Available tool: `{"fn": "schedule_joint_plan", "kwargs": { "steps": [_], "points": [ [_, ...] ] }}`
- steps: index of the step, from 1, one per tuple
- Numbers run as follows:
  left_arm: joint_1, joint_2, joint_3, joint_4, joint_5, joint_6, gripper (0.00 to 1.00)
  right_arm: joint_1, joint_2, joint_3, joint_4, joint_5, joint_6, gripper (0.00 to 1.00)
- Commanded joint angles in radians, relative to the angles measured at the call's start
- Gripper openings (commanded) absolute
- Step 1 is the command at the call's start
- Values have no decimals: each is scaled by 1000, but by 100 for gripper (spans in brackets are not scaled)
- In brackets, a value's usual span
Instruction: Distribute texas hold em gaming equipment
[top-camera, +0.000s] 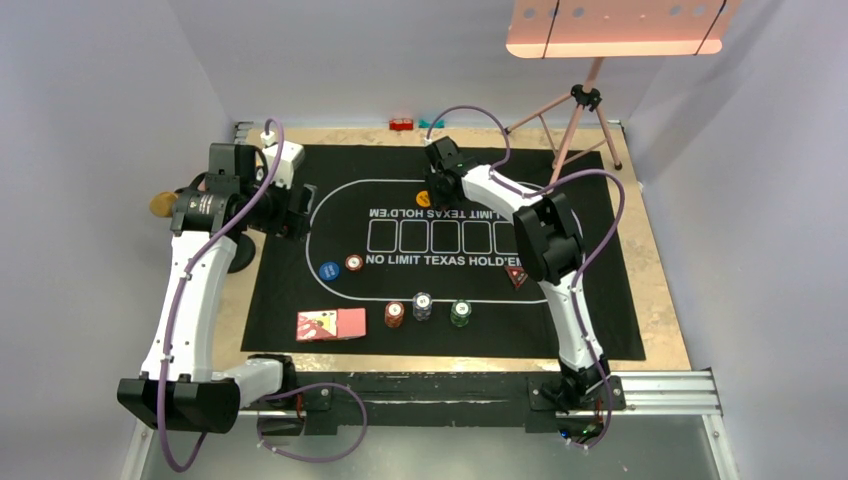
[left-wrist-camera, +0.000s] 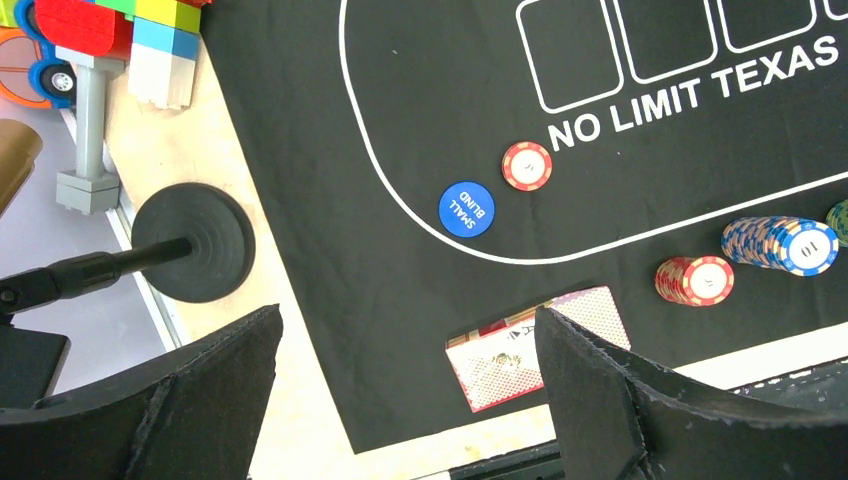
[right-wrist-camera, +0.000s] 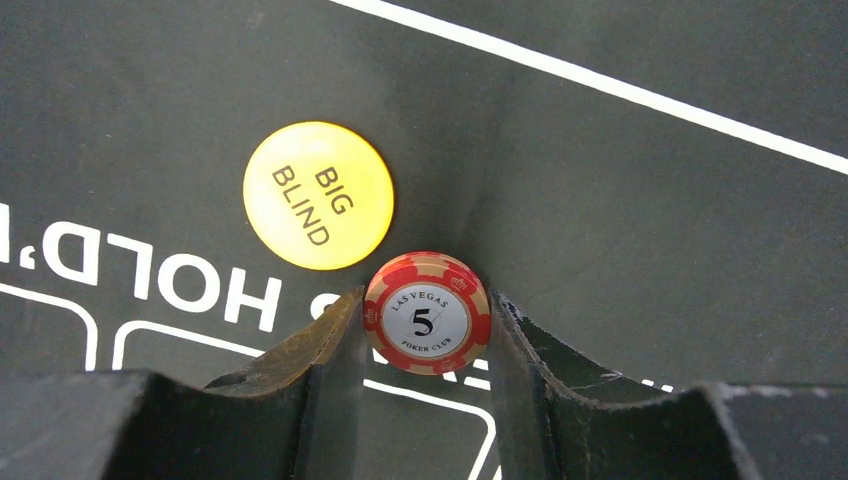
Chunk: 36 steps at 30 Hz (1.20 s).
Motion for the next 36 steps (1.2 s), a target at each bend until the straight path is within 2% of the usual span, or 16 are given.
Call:
{"fn": "schedule_joint_plan", "kwargs": {
  "steps": [1,7,12,15,21,28,36],
  "points": [
    [6,-23,-2,14,6,11,100,-3,6,39,-40,24,13,27],
    [6,-29,-5,11,13,9,100,-5,-34,-11,-35,42,16,32],
    [6,-35,-11,13,13,7,100,-4,-53,-26,-45,54,-5,63],
    [6,-36,-11,14,15,6,100,-3,-74,-32,-46,65,-6,71],
    [7,-41,0,3,14,3,100,16,-180,-54,-39,99,5,74],
    [6,-49,6,-3,4,0,100,174,-392,-182,-30,105,-53,76],
    [6,-27,-15,8,-16,-13,100,403,-545,-447,30,-154,-119,80]
  ]
}}
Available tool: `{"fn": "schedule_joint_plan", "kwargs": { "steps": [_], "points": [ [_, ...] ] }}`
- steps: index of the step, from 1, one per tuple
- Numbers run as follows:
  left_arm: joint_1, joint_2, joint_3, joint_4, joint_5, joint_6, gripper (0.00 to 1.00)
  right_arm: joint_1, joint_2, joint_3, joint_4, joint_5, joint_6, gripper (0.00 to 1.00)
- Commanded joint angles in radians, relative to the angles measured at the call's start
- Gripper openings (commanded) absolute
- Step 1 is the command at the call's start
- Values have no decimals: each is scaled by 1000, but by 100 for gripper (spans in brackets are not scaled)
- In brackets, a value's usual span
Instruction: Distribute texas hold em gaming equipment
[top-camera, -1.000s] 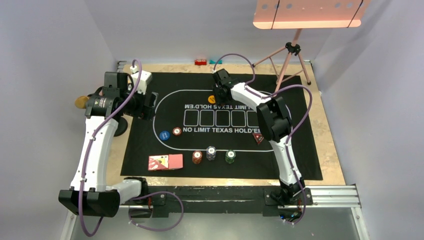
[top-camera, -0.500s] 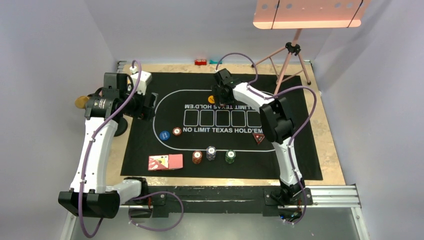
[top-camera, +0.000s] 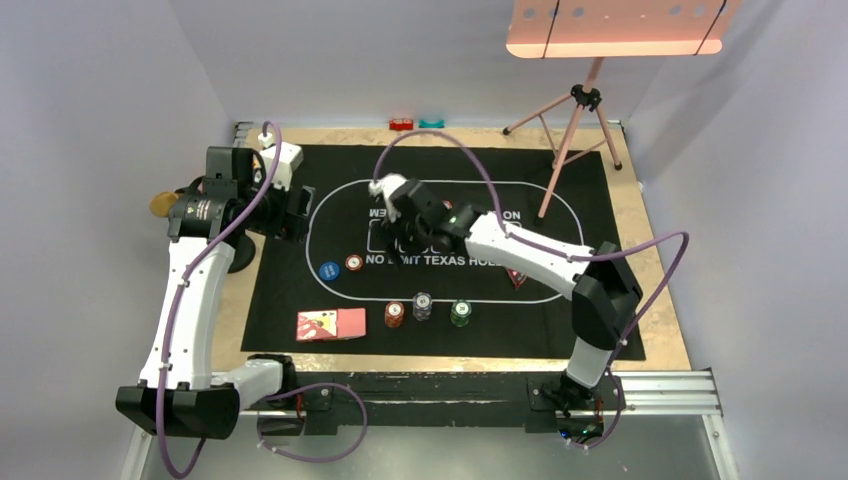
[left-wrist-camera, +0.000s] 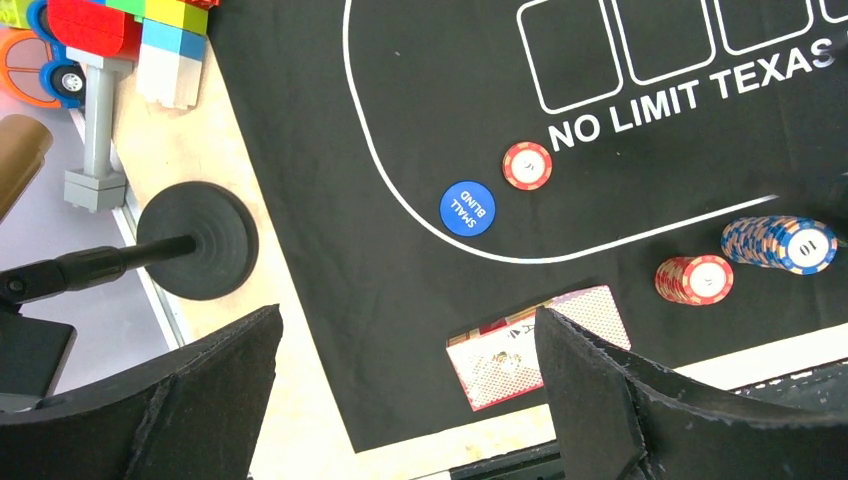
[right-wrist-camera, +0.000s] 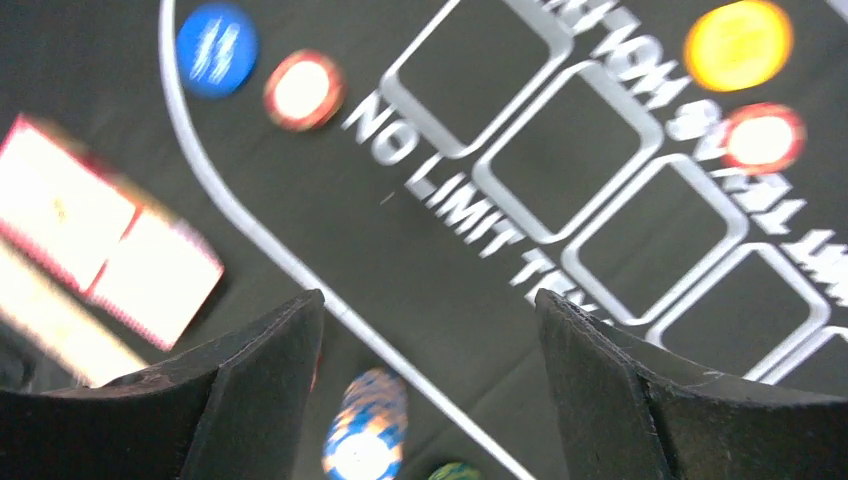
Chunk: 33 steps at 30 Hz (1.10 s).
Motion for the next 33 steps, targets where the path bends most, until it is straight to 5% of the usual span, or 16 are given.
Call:
{"fn": "schedule_joint_plan", "kwargs": {
  "steps": [1,21,33],
  "points": [
    [6,8,-5,10,-16,-16,100,110,-23,-117,18,-145,-61,80],
    [6,16,-14,15,-17,-22,100,249,111,-167,56,-236,-113,85],
    [6,8,-16,17,-19,-24,100,249,141,-148,56,-235,-117,63]
  ]
}}
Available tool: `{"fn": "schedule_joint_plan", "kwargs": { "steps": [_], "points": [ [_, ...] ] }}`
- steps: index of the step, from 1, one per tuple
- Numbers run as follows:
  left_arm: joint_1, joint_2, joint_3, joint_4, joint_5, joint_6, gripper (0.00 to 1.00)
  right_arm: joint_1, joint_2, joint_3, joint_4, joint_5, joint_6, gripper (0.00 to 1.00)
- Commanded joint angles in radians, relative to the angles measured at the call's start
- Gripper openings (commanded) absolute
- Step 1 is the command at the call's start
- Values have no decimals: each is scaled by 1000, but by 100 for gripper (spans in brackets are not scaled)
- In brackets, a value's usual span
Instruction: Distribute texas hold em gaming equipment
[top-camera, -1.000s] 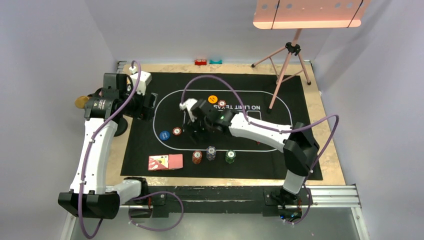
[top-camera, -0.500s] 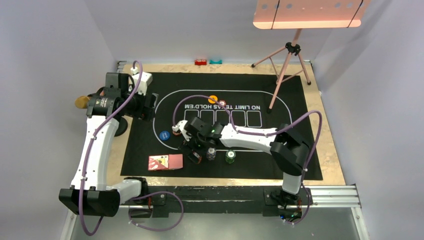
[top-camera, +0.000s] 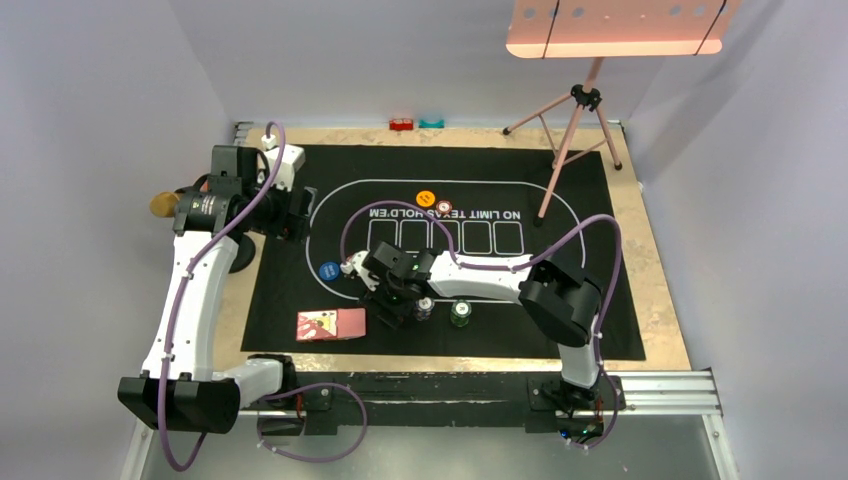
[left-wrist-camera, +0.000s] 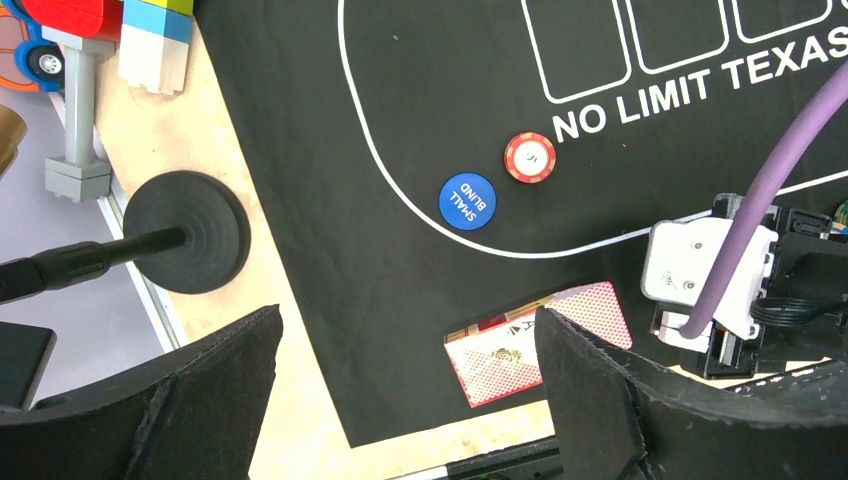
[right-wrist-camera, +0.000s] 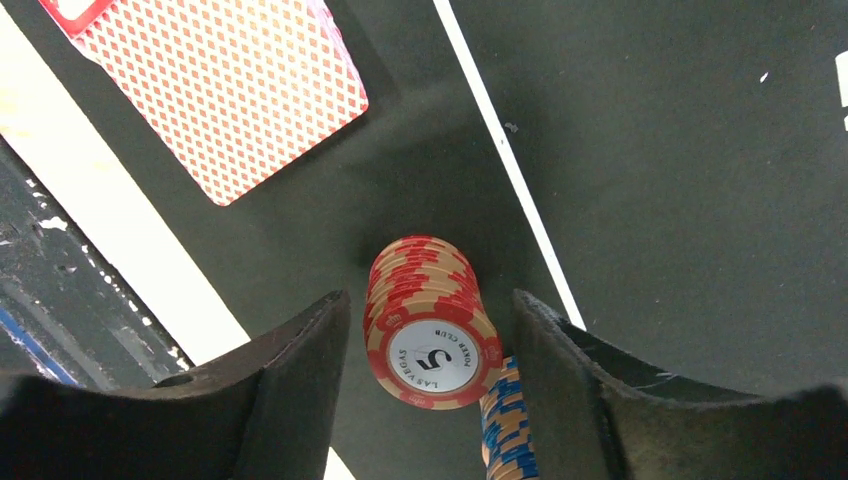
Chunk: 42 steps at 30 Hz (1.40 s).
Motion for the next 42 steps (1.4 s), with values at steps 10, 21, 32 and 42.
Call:
{"fn": "schedule_joint_plan", "kwargs": {
  "steps": [10,21,32,42],
  "points": [
    [6,-33,-8,15,-17,-8,100,2,3,56,2,-25,-21,48],
    [6,-42,-6,12,-21,-6,100,2,20,80,-20,-35,-31,56],
    [5,-45,-8,12,-21,-3,100,1,31,84,-32,-23,-34,54],
    [6,-46,-9,11,-20,-3,100,0,37,80,-31,-29,-34,48]
  ]
}}
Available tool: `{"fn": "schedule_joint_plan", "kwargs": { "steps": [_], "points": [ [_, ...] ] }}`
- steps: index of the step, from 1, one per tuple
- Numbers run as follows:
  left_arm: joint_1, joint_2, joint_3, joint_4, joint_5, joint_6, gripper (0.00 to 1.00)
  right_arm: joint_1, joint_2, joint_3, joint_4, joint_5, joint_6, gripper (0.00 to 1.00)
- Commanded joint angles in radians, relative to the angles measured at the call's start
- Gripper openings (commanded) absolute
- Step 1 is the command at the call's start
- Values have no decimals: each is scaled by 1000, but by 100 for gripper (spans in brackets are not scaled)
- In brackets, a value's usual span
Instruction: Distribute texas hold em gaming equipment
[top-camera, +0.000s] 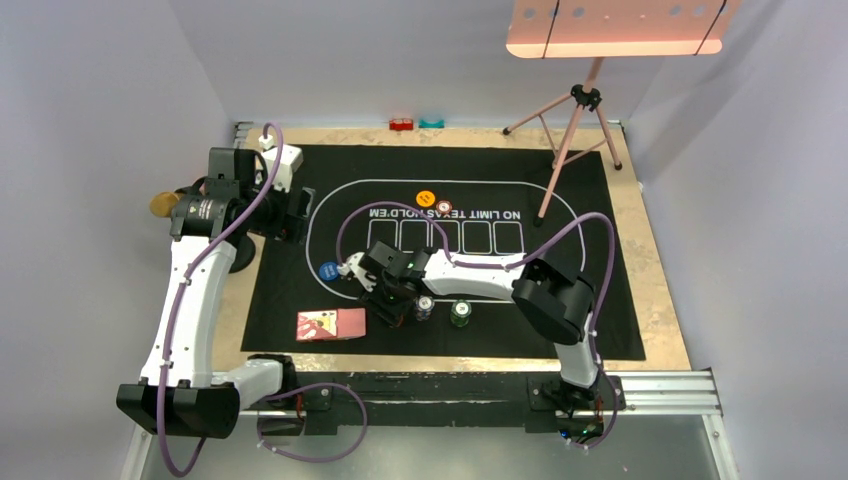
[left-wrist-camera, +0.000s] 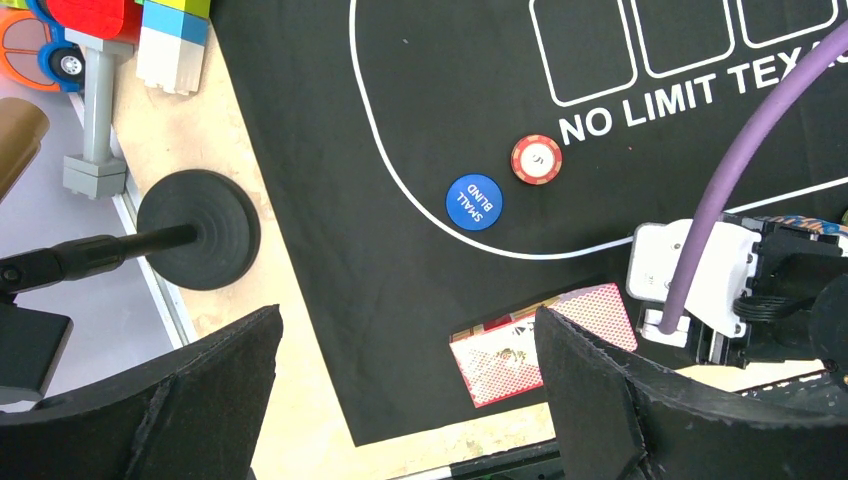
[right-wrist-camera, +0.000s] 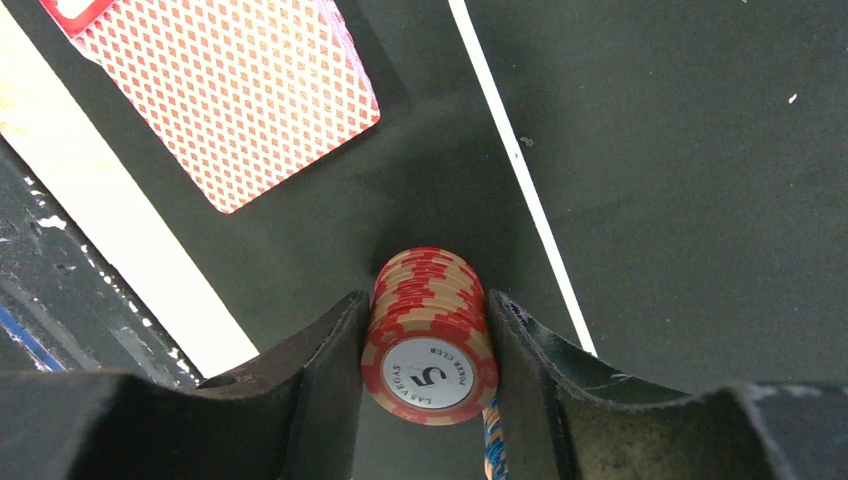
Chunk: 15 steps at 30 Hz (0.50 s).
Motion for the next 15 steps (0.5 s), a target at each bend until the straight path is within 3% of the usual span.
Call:
{"fn": "schedule_joint_plan", "kwargs": {
  "steps": [1,5,15],
  "points": [
    [6,-23,-8,13,-4,-5,100,1,1,32,3,-8,-13,45],
    [6,-22,-6,13,-3,-5,100,1,-12,34,2,3,-10,28],
    [6,-22,-5,11,-2,-4,100,-1,-121,49,11,47,17,0]
  ]
}}
